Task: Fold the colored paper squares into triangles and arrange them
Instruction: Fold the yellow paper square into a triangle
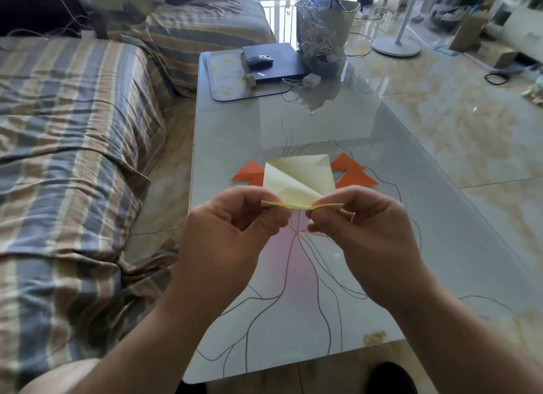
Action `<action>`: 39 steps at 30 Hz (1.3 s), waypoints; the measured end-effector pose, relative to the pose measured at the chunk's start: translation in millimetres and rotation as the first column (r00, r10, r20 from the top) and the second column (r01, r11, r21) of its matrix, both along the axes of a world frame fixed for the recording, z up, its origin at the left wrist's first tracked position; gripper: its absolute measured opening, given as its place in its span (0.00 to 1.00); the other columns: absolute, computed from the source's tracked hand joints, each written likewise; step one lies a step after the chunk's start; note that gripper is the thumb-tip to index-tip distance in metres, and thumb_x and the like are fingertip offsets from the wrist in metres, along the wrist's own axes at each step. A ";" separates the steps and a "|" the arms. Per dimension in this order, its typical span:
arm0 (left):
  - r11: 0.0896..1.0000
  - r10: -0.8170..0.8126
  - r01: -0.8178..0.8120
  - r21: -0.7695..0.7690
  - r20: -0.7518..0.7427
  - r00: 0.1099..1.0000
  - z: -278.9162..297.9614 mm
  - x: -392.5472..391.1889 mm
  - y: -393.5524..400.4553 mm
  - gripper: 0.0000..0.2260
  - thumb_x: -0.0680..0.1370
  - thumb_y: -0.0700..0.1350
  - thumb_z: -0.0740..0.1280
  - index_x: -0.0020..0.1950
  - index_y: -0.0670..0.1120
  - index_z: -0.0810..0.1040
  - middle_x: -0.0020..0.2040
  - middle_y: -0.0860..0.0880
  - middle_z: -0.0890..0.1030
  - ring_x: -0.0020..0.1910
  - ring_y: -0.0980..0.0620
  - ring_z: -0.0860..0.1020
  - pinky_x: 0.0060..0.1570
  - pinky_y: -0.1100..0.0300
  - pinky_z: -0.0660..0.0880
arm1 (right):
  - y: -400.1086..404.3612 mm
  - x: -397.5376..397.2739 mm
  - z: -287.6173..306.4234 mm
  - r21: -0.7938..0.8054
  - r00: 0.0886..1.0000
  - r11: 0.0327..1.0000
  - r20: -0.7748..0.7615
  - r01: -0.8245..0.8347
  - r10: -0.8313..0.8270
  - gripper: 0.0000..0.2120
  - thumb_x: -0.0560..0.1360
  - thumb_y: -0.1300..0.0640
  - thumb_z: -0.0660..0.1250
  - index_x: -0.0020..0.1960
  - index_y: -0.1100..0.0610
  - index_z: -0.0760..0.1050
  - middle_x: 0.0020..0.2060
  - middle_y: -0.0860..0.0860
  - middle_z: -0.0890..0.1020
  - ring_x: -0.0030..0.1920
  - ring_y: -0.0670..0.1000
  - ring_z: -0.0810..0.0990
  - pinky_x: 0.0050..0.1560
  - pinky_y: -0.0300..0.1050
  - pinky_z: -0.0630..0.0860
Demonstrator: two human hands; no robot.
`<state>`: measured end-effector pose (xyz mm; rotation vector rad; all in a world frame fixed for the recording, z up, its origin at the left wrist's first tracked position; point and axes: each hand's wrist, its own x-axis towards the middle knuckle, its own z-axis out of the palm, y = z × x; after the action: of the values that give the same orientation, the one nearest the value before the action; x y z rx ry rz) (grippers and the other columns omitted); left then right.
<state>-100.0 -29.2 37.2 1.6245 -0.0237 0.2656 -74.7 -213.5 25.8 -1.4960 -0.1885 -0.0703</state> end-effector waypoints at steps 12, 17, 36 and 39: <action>0.942 -0.056 -0.017 -0.336 -0.208 0.977 -3.5 5.8 -7.8 0.09 0.67 0.42 0.77 0.46 0.41 0.82 0.40 0.40 0.86 0.41 0.45 0.86 0.43 0.56 0.83 | -0.2 -3.9 2.6 -0.029 0.994 0.994 0.005 0.107 -0.106 0.06 0.69 0.55 0.77 0.41 0.56 0.83 0.36 0.57 0.85 0.41 0.67 0.83 0.47 0.66 0.82; 0.946 -0.027 -0.047 -0.321 -0.223 0.974 -7.3 4.6 -8.1 0.09 0.68 0.42 0.77 0.46 0.43 0.81 0.39 0.40 0.85 0.39 0.46 0.86 0.42 0.56 0.82 | 3.5 -6.4 -3.5 0.021 0.987 0.988 -0.061 0.154 -0.152 0.13 0.69 0.55 0.78 0.41 0.62 0.78 0.34 0.58 0.83 0.41 0.71 0.81 0.47 0.72 0.80; 0.943 -0.017 -0.071 -0.326 -0.259 0.966 -14.6 6.6 -14.1 0.09 0.73 0.44 0.74 0.48 0.41 0.78 0.40 0.41 0.85 0.43 0.43 0.87 0.47 0.51 0.84 | 8.3 -3.9 -7.0 0.044 0.970 0.980 -0.156 0.194 -0.185 0.11 0.71 0.59 0.79 0.39 0.58 0.76 0.32 0.53 0.81 0.36 0.56 0.81 0.49 0.64 0.82; 0.934 -0.016 -0.079 -0.349 -0.261 0.965 -14.1 7.6 -14.1 0.09 0.72 0.42 0.74 0.46 0.42 0.77 0.38 0.42 0.85 0.40 0.45 0.85 0.43 0.54 0.83 | 9.2 -3.5 -9.3 0.024 0.967 0.980 -0.172 0.197 -0.190 0.12 0.72 0.60 0.79 0.37 0.55 0.77 0.32 0.54 0.81 0.37 0.58 0.81 0.51 0.67 0.82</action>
<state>-92.4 -43.4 23.1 1.2851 0.2406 0.0720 -78.2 -204.3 16.5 -1.4678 0.0965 -0.1030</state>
